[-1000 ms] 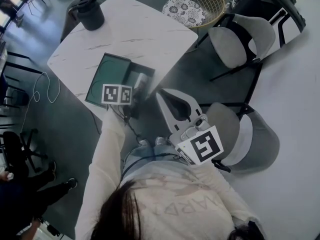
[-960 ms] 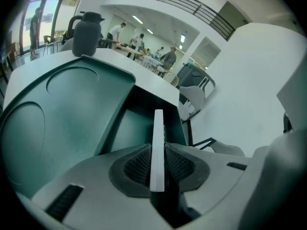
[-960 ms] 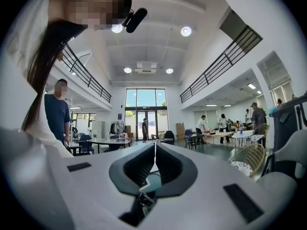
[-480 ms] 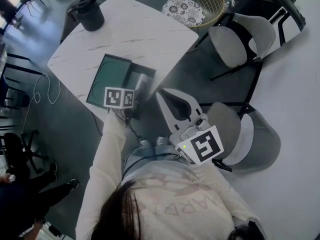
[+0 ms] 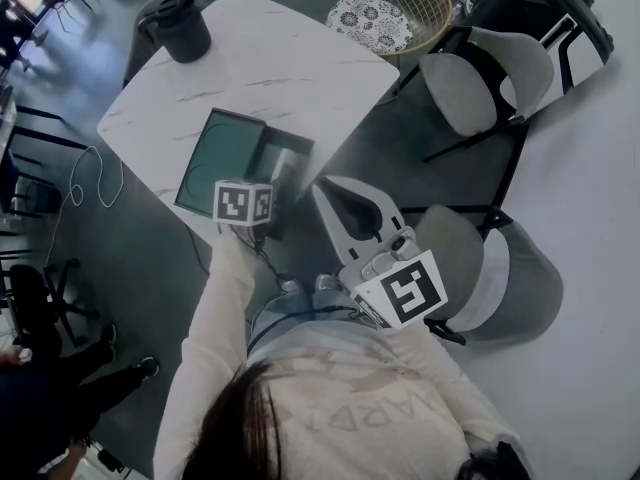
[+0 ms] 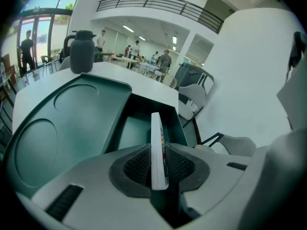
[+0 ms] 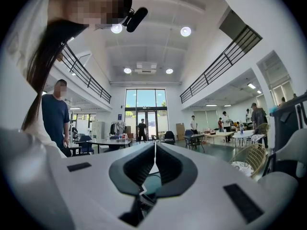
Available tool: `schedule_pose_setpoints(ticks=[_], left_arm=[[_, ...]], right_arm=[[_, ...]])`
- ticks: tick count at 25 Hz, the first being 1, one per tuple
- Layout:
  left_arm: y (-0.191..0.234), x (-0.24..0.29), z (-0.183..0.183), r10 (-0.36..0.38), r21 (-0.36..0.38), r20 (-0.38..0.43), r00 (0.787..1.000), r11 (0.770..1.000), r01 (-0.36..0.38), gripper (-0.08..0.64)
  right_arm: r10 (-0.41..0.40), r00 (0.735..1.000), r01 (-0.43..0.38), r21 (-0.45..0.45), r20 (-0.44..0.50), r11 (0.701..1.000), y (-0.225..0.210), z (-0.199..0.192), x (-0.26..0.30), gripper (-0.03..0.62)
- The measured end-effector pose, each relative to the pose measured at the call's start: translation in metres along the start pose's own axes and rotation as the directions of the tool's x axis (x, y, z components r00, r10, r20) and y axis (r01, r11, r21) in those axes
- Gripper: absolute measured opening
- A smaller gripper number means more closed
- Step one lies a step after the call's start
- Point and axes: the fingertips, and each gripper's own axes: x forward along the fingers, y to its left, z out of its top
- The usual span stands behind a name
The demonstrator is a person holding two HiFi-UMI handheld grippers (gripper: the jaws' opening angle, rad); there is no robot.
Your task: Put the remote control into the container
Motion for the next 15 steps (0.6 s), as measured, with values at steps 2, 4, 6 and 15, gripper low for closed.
schedule_pose_setpoints(ticks=[2, 4, 6, 15], left_arm=[[0.0007, 0.0002, 0.0004, 0.015, 0.005, 0.005, 1.0, 1.0, -0.015, 0.086], [0.0027, -0.0005, 0.0014, 0.05, 0.024, 0.018, 0.999, 0.998, -0.051, 0.086], [0.0037, -0.0006, 0.003, 0.089, 0.071, 0.028, 0.996, 0.993, -0.09, 0.086], [0.0033, 0.0087, 0.004, -0.052, -0.153, 0.01, 0.999, 0.987, 0.053, 0.086]], right_arm=[[0.002, 1.0, -0.002, 0.001, 0.003, 1.0, 0.0002, 0.0001, -0.0003, 0.017], [0.007, 1.0, -0.007, 0.001, 0.002, 1.0, 0.0009, -0.0006, -0.0002, 0.017], [0.008, 1.0, -0.008, 0.002, 0.002, 1.0, 0.0007, -0.0009, 0.0004, 0.017], [0.007, 1.0, -0.007, -0.001, 0.0, 1.0, -0.0004, 0.0013, -0.0012, 0.017]])
